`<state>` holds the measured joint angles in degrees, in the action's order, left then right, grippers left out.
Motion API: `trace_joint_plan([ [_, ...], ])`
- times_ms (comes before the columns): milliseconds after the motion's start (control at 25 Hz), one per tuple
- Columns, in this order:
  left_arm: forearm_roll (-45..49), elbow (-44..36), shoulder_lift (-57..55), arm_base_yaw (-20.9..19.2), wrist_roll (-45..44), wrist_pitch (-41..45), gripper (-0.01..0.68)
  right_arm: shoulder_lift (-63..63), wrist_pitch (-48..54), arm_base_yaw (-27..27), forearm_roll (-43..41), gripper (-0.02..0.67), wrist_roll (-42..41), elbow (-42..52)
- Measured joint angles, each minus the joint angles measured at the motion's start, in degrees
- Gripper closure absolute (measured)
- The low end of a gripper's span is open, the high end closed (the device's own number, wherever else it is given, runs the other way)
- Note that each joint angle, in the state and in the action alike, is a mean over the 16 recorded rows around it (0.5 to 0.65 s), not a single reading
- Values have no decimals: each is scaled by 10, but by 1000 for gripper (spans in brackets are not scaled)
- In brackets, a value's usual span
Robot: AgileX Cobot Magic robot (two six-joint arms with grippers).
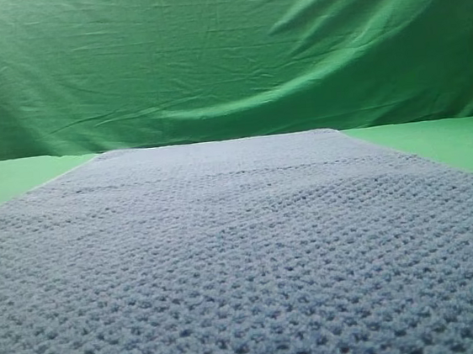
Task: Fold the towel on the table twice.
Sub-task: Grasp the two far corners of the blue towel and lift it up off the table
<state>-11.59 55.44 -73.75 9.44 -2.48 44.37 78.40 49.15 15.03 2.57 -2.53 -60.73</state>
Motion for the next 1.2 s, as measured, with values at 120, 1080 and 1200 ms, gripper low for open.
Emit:
trace_joint_plan([
  [120, 1, 43, -77, 1, -2, -4, 673, 71, 0, 13, -4, 649, 9, -39],
  [1080, 20, 225, -370, 11, -10, -17, 223, 359, -31, 28, -15, 124, 25, -208],
  [1200, 20, 225, -378, 11, -6, -16, 113, 366, -34, 28, -15, 44, 26, -209],
])
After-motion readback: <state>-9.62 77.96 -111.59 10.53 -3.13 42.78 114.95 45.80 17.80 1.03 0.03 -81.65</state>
